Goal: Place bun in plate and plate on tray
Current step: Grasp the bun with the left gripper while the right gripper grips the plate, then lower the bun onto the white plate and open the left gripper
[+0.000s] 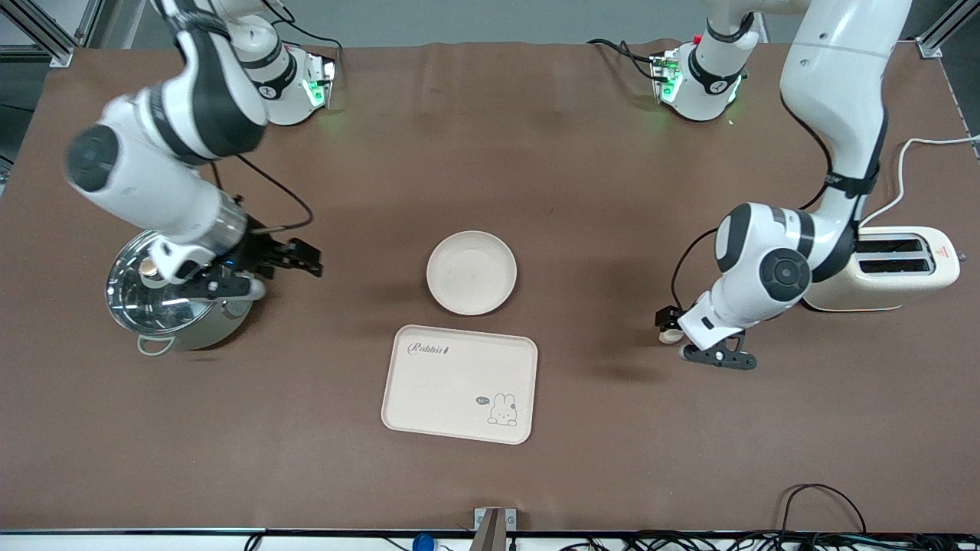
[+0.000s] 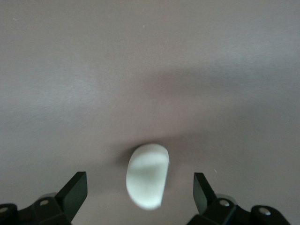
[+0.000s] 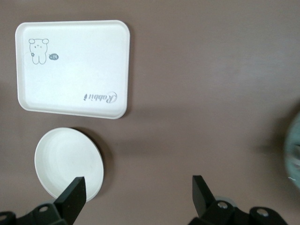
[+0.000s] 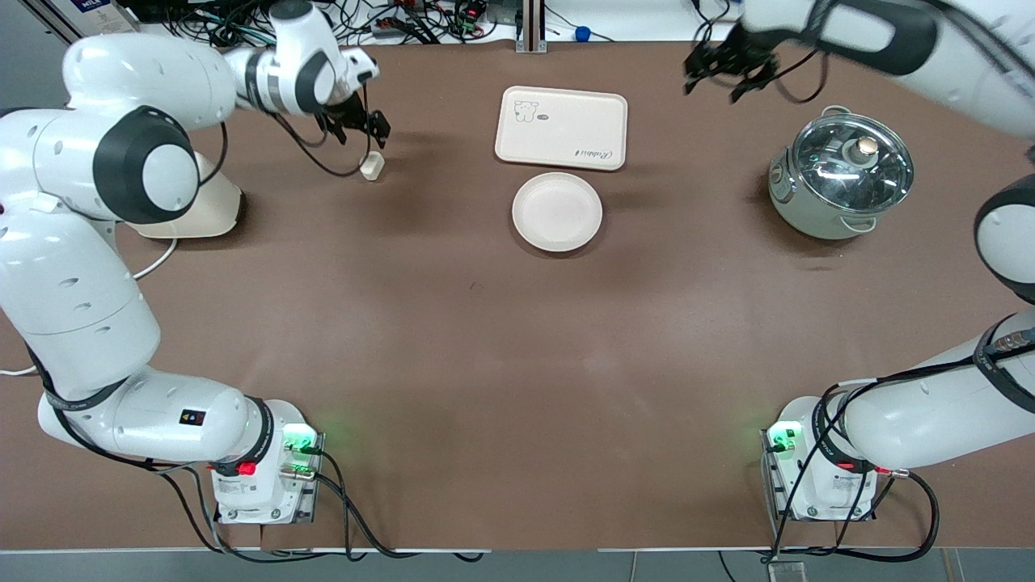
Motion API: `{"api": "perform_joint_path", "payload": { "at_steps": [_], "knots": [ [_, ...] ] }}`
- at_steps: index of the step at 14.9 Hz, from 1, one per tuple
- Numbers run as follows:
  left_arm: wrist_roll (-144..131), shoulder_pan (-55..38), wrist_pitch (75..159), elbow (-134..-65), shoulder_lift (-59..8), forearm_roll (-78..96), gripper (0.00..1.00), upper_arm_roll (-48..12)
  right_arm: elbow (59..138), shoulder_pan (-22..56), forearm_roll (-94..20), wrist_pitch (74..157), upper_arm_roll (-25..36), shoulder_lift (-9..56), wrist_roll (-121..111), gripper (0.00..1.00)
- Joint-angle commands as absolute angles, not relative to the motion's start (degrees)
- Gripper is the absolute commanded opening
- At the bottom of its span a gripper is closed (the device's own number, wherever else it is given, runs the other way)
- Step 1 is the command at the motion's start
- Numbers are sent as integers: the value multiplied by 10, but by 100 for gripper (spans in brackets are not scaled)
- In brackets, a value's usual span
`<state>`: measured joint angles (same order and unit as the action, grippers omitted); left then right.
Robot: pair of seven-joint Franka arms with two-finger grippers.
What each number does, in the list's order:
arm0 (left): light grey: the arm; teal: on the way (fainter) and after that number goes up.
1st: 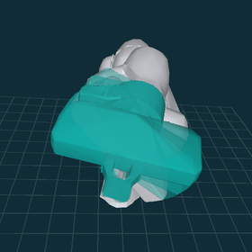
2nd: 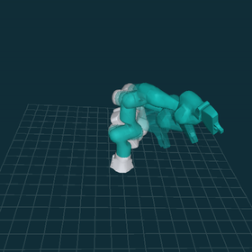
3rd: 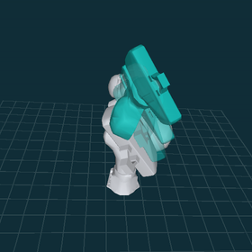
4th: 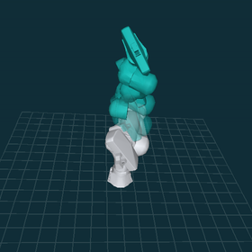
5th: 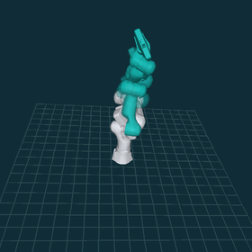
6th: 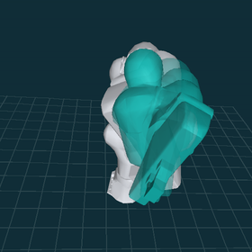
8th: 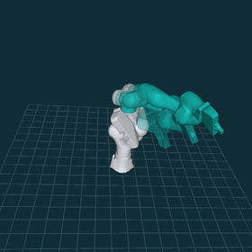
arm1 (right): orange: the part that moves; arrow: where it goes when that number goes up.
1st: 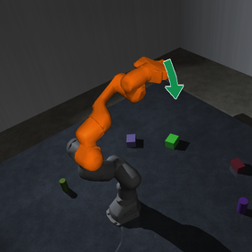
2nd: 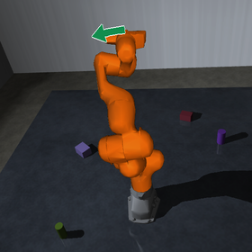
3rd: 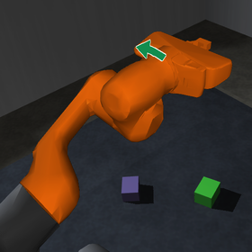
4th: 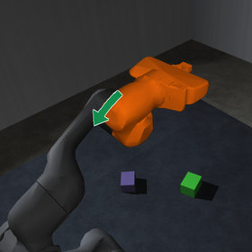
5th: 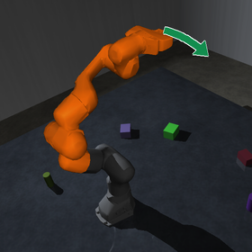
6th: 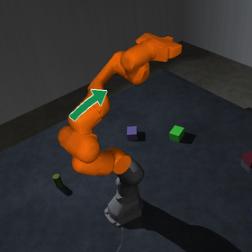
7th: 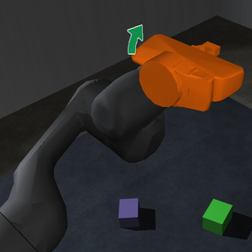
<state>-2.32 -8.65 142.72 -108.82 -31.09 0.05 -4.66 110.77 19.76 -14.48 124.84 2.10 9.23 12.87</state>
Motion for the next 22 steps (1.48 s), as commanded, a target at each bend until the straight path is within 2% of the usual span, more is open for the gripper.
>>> {"api": "perform_joint_path", "payload": {
  "at_steps": [1, 3, 4, 6, 8, 10, 12, 16, 20, 22],
  "knots": [
    [-17, -79, 1498, -1150, -297, 6, 92, -53, 1139, 254, -156, 1332, 26, 129, 174, 100],
    [-18, -79, 1499, -1156, -297, 7, 56, -54, 1165, 290, -156, 1411, 26, 157, 185, 100],
    [-19, -79, 1499, -1157, -298, 7, 39, -54, 1192, 309, -157, 1478, 26, 171, 203, 100],
    [-19, -78, 1499, -1157, -298, 7, 17, -54, 1235, 350, -157, 1582, 25, 198, 247, 100],
    [-17, -79, 1499, -1156, -296, 7, 6, -54, 1252, 392, -157, 1637, 25, 226, 300, 100],
    [-25, -82, 1495, -1152, -289, 8, 2, -61, 1252, 420, -157, 1648, 26, 245, 319, 100],
    [-84, -80, 1464, -1144, -269, 25, 1, -99, 1255, 431, -157, 1669, 26, 259, 324, 100],
    [-290, -111, 1363, -1044, -290, 34, 1, -168, 1260, 425, -157, 1673, 27, 265, 323, 100],
    [-478, -221, 1362, -978, -336, 30, 1, -167, 1260, 425, -157, 1674, 27, 270, 323, 77],
    [-558, -268, 1363, -948, -368, 26, 1, -165, 1260, 425, -157, 1674, 28, 270, 323, 62]
  ]
}}
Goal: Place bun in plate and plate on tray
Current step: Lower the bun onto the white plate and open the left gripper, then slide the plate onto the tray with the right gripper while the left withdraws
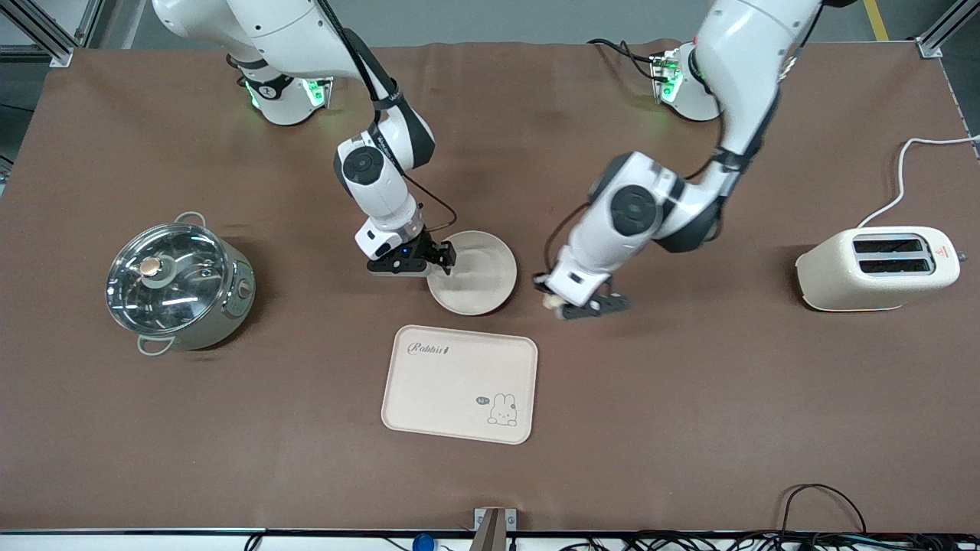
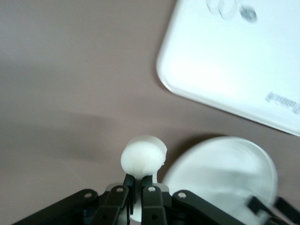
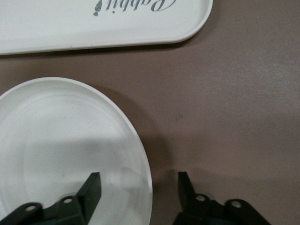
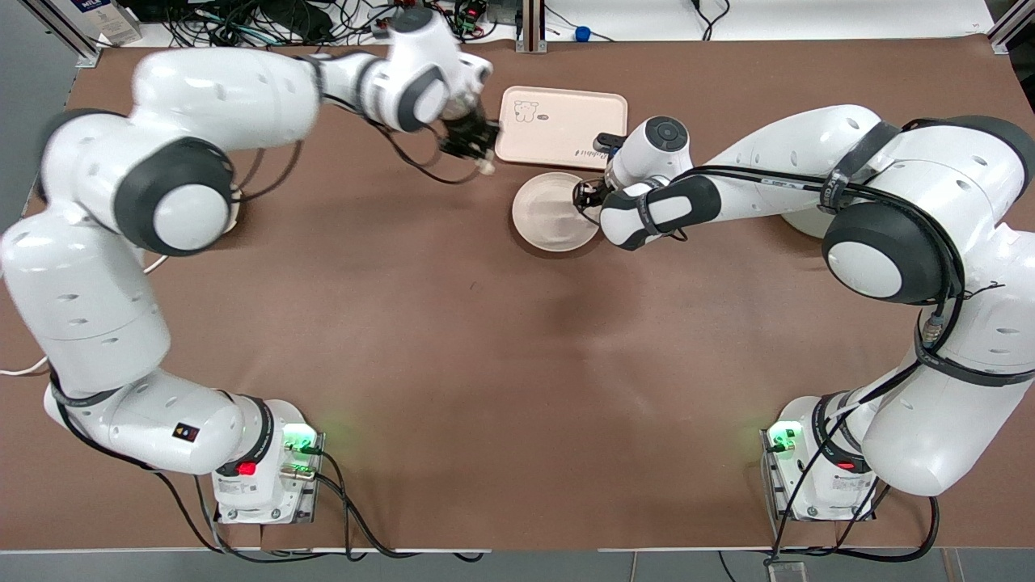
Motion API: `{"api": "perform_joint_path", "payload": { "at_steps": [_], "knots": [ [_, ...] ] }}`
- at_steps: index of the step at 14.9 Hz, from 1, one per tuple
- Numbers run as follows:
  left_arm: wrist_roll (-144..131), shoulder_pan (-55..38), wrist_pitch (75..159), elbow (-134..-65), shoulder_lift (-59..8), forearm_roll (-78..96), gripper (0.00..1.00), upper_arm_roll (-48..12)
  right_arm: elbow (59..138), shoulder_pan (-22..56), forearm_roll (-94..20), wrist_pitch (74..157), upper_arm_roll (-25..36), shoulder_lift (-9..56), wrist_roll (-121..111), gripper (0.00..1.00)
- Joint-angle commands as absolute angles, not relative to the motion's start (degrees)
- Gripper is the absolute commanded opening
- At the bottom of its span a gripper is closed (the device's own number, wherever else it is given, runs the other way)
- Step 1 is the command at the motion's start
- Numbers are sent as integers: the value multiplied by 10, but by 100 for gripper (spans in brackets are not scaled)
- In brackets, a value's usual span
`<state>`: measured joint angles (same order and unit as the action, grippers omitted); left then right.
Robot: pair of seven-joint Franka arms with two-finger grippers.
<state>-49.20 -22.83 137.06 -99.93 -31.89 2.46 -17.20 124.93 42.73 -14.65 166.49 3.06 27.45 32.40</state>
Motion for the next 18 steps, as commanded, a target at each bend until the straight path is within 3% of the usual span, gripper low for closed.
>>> {"api": "perform_joint_path", "payload": {
  "at_steps": [1, 2, 3, 4, 5, 6, 8, 9, 18],
  "knots": [
    [-586, -285, 1363, -934, -384, 26, 3, -163, 1260, 425, -157, 1674, 28, 270, 323, 55],
    [-609, -296, 1366, -924, -397, 26, 9, -163, 1260, 425, -156, 1674, 28, 271, 322, 48],
    [-622, -299, 1372, -920, -408, 26, 26, -163, 1260, 425, -157, 1674, 28, 271, 322, 41],
    [-627, -299, 1382, -920, -417, 25, 52, -163, 1260, 425, -156, 1674, 28, 271, 322, 34],
    [-627, -301, 1397, -921, -422, 22, 93, -163, 1260, 425, -156, 1674, 28, 271, 322, 26],
    [-628, -306, 1409, -923, -422, 7, 100, -162, 1260, 425, -156, 1674, 28, 271, 322, 18],
    [-642, -305, 1407, -921, -420, -3, 100, -162, 1260, 425, -156, 1678, 28, 272, 322, 4],
    [-643, -302, 1404, -921, -417, -4, 100, -162, 1261, 425, -156, 1680, 28, 272, 322, 1],
    [-671, -308, 1370, -914, -404, -10, 100, -162, 1263, 425, -156, 1690, 28, 275, 316, 0]
  ]
}}
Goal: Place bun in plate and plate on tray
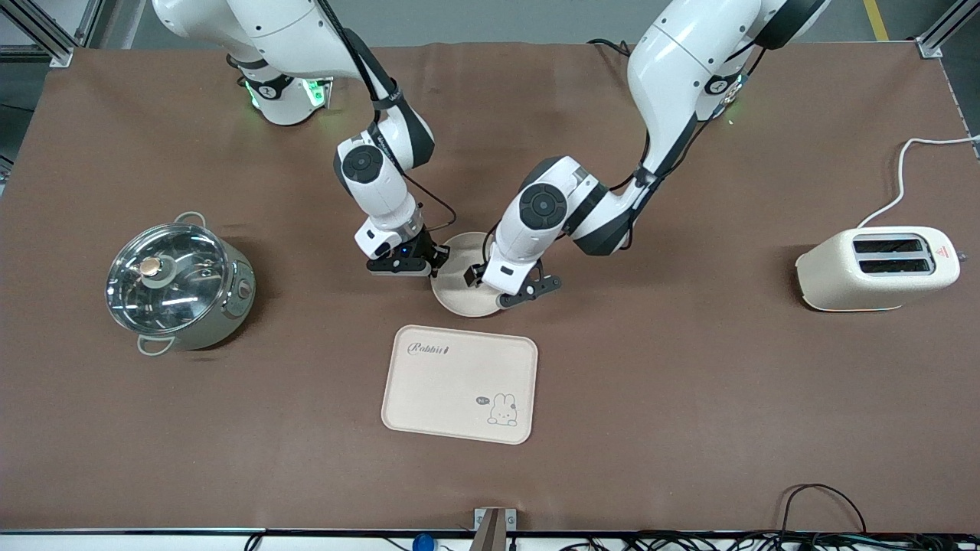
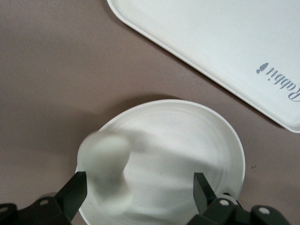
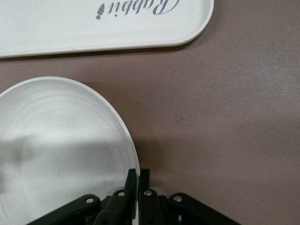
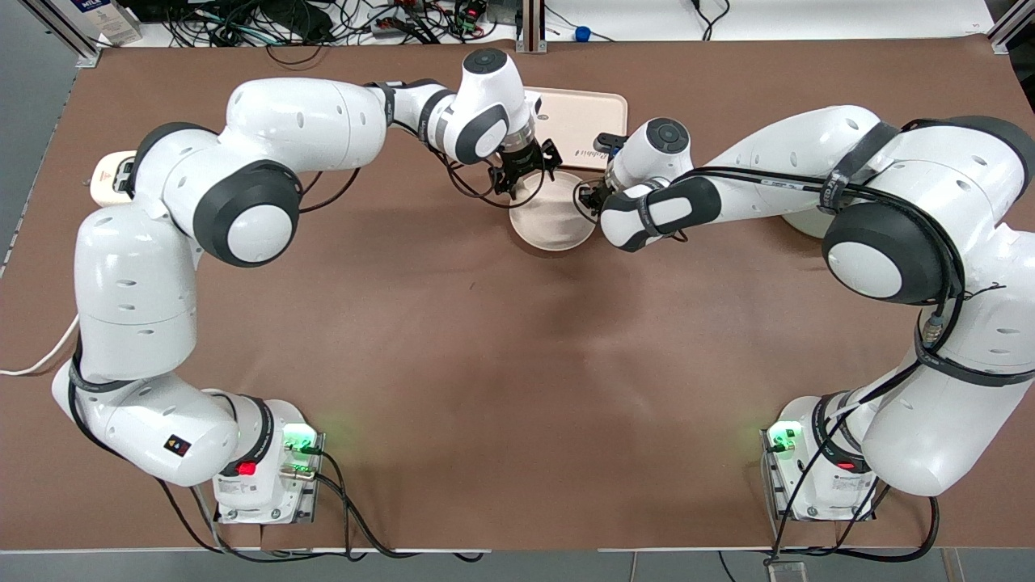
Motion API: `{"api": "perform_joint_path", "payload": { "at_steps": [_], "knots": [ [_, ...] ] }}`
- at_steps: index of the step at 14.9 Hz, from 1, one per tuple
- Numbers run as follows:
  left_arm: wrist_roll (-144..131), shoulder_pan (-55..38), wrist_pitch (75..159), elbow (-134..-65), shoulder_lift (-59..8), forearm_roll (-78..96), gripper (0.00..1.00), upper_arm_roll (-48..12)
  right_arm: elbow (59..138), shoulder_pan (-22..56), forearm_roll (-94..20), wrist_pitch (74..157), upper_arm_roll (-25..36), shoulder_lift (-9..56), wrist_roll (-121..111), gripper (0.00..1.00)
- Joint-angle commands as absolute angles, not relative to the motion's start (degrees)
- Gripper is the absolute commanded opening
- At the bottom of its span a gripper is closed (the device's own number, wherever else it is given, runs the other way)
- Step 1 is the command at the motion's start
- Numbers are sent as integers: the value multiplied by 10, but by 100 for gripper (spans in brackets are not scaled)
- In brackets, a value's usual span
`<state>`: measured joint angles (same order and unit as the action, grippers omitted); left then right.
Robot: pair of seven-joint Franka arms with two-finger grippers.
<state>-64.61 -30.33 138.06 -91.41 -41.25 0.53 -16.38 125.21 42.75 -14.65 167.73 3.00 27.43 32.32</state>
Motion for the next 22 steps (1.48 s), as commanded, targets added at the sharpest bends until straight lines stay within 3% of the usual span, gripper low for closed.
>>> {"api": "perform_joint_path", "payload": {
  "at_steps": [1, 6, 11, 14, 18, 19, 21, 22],
  "knots": [
    [-685, -314, 1370, -908, -403, -10, 100, -163, 1263, 425, -156, 1693, 28, 275, 316, 0],
    [-707, -324, 1368, -896, -402, -22, 100, -161, 1259, 413, -157, 1696, 28, 273, 323, 0],
    [-451, -214, 1240, -898, -310, -91, 100, -158, 1238, 380, -156, 1684, 27, 259, 315, 0],
    [-291, -114, 1195, -896, -263, -92, 100, -159, 1155, 357, -158, 1632, 26, 267, 317, 0],
    [-133, -20, 1128, -896, -201, -60, 100, -168, 1009, 316, -158, 1606, 25, 371, 318, 0],
    [-116, 22, 1108, -894, -190, -46, 100, -186, 975, 308, -159, 1605, 25, 394, 317, 0],
    [-105, 130, 1073, -893, -160, -44, 100, -301, 918, 294, -159, 1605, 25, 441, 317, 0],
    [-97, 161, 1054, -892, -149, -44, 100, -315, 902, 289, -160, 1606, 25, 457, 318, 0]
  ]
}}
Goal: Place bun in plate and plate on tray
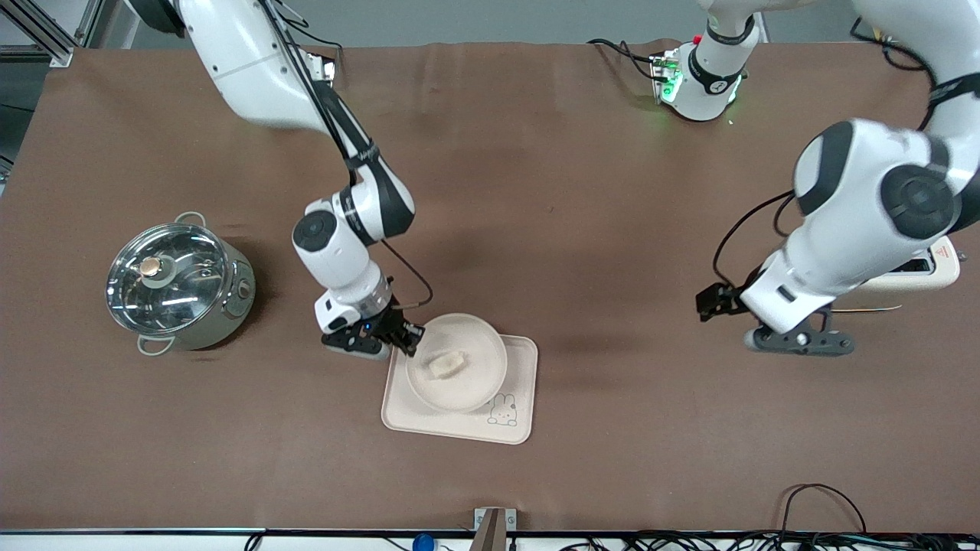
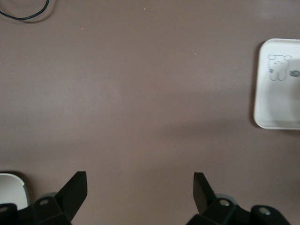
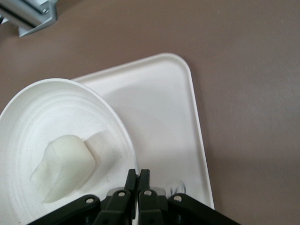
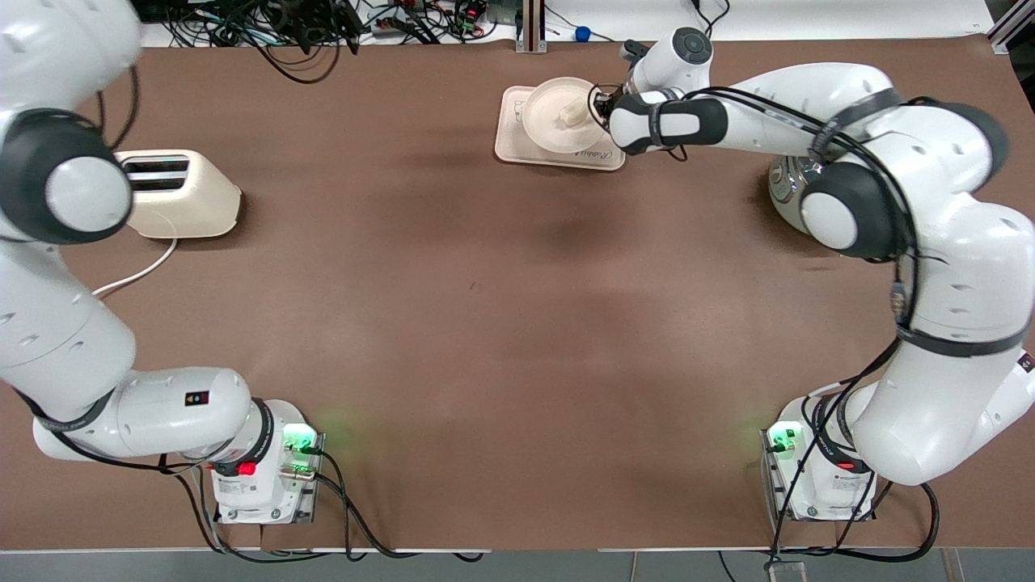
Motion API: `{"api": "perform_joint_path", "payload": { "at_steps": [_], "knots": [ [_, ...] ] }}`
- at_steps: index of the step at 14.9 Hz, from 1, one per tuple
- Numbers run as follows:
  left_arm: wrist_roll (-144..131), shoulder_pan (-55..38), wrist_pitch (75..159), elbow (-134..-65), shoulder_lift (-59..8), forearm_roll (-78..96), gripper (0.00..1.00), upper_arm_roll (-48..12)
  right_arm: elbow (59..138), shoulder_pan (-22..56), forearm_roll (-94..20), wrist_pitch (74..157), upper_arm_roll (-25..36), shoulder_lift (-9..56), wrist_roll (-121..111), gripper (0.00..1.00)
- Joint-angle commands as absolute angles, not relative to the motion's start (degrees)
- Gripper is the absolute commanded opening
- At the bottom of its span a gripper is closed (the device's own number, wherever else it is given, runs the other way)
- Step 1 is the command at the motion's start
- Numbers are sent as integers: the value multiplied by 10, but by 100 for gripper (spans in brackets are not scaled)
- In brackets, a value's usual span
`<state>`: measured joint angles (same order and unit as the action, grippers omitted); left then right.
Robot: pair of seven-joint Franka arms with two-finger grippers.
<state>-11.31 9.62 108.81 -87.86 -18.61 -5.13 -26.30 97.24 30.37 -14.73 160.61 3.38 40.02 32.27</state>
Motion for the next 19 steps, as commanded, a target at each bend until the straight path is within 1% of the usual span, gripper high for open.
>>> {"api": "perform_joint_path", "payload": {
  "at_steps": [1, 3, 4, 5, 6, 8, 9, 10, 11, 12, 14, 17, 19],
  "knots": [
    [-84, 169, 1028, -885, -129, -44, 100, -319, 894, 284, -159, 1606, 25, 466, 317, 0],
    [-54, 182, 972, -861, -93, -37, 100, -307, 893, 274, -160, 1608, 9, 475, 318, 0],
    [-45, 167, 942, -859, -60, -34, 100, -272, 893, 272, -159, 1609, 7, 478, 318, 0],
    [-43, 127, 923, -865, -37, -33, 100, -230, 893, 273, -159, 1610, 7, 482, 318, 0],
    [-44, 77, 906, -868, -21, -33, 100, -174, 895, 276, -159, 1610, 7, 482, 319, 0],
    [-42, 11, 907, -896, 10, -32, 100, -106, 899, 280, -159, 1611, 6, 481, 322, 0],
    [-41, -19, 918, -924, 36, -32, 100, -78, 899, 279, -159, 1611, 6, 481, 322, 3],
    [-41, -45, 939, -954, 54, -32, 100, -50, 899, 273, -159, 1610, 6, 482, 322, 25],
    [-41, -76, 952, -976, 69, -32, 100, -21, 899, 274, -159, 1611, 6, 482, 322, 65],
    [-41, -100, 953, -979, 70, -33, 100, 2, 903, 276, -159, 1611, 6, 481, 323, 84],
    [-25, -97, 961, -973, 63, -32, 100, 6, 926, 278, -161, 1611, 6, 473, 324, 100],
    [-2, -75, 961, -957, 45, -32, 100, 10, 937, 276, -161, 1595, 7, 436, 318, 100],
    [58, -71, 946, -953, 42, -25, 100, 9, 934, 269, -160, 1552, 9, 411, 316, 100]
  ]
}}
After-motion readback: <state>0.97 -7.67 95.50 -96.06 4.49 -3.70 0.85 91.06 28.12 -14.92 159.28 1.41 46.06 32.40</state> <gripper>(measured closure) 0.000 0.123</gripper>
